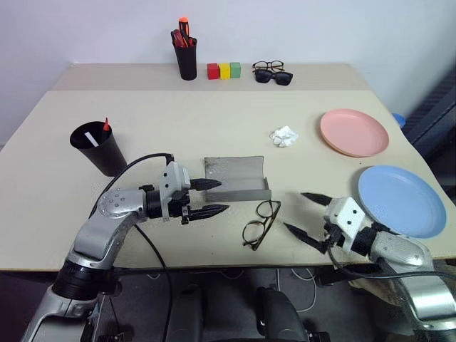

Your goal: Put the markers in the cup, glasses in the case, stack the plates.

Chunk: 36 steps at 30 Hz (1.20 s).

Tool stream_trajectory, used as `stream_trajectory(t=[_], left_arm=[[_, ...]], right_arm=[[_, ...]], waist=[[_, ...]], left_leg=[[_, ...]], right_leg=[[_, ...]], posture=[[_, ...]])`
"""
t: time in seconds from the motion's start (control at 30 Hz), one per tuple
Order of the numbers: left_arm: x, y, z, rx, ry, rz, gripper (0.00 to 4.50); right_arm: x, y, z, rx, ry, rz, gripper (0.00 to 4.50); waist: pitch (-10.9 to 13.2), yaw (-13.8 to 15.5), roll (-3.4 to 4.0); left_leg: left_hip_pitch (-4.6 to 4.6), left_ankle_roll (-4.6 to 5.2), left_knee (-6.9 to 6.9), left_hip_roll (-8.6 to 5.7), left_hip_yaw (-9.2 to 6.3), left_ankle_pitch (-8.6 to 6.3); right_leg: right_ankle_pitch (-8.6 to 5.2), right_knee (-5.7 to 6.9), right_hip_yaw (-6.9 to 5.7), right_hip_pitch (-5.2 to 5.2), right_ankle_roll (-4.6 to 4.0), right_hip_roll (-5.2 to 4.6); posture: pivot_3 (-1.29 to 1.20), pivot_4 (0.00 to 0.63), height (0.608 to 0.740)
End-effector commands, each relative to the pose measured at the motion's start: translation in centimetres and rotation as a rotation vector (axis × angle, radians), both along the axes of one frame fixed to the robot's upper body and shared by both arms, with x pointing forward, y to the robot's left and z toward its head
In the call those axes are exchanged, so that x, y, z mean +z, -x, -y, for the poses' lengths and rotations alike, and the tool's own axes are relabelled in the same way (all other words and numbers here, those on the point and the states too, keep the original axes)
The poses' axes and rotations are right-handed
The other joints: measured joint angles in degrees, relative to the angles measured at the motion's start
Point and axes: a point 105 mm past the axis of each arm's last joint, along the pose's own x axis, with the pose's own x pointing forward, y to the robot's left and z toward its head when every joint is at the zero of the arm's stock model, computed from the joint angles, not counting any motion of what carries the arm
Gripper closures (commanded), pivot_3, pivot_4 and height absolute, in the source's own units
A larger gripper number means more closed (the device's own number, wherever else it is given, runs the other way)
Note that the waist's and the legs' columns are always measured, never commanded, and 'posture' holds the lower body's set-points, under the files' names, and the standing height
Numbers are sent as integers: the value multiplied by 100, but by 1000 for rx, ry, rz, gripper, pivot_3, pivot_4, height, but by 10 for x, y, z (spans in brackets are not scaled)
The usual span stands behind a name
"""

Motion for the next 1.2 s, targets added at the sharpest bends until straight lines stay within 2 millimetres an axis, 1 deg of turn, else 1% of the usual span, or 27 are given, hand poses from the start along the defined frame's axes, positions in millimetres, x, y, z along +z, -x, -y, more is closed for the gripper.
stream_trajectory(t=[0.03,0.2,0.43,0.53,0.63,0.7,0.77,0.83,0.9,1.03,1.2], left_arm=[[6,0,3,-25,2,39,1625],[5,0,1,-20,-5,45,1625],[4,1,-2,0,-4,45,1625],[3,1,-3,1,-5,42,1625],[2,1,-3,-1,-9,42,1625],[2,0,-2,-4,-10,42,1625],[2,-1,-1,-13,-15,42,1625],[2,-2,-1,-20,-19,42,1625],[2,-3,-1,-25,-21,42,1625],[1,-5,2,-43,-21,41,1625],[0,-6,5,-60,-15,34,1625]], right_arm=[[3,-10,-2,32,164,210,93],[-10,-11,-2,92,276,306,93],[-17,4,2,117,295,318,93],[-20,10,0,124,281,309,93],[-20,13,-3,97,188,253,93],[-20,15,-6,77,85,166,93],[-6,11,-4,-11,-135,26,93],[6,12,-4,-53,-293,-101,93],[17,20,-4,-69,-429,-231,93],[31,44,-14,-55,-687,-522,93],[36,64,-29,-8,-887,-831,93]], waist=[[1,1,2],[2,21,1],[1,16,1],[1,21,0],[0,19,0],[0,18,0],[1,19,0],[2,16,3],[2,31,3],[0,49,-3],[1,24,-2]], left_leg=[[0,0,-1,0,0,0],[-1,2,-6,-1,0,1],[3,2,-4,0,0,2],[3,2,-3,0,0,2],[5,2,-3,0,0,2],[5,2,-2,0,-1,2],[5,2,-2,1,-1,2],[5,3,-2,4,-3,2],[4,3,0,4,-2,2],[3,3,-1,4,-2,1],[3,4,-1,4,-2,0]], right_leg=[[0,0,0,0,0,0],[0,1,0,-1,0,0],[0,3,1,4,-1,0],[0,3,2,4,-1,0],[0,4,2,8,-1,0],[0,3,1,8,-1,0],[0,6,2,8,-1,0],[0,10,2,7,-2,0],[1,9,4,7,-3,0],[0,5,3,9,-3,-3],[0,2,3,9,-4,-5]], posture=[[0,150,740],[0,150,740],[0,150,740],[0,150,740],[0,150,740],[0,150,740],[0,150,740],[0,150,740],[0,150,740],[0,150,740],[0,150,740]])
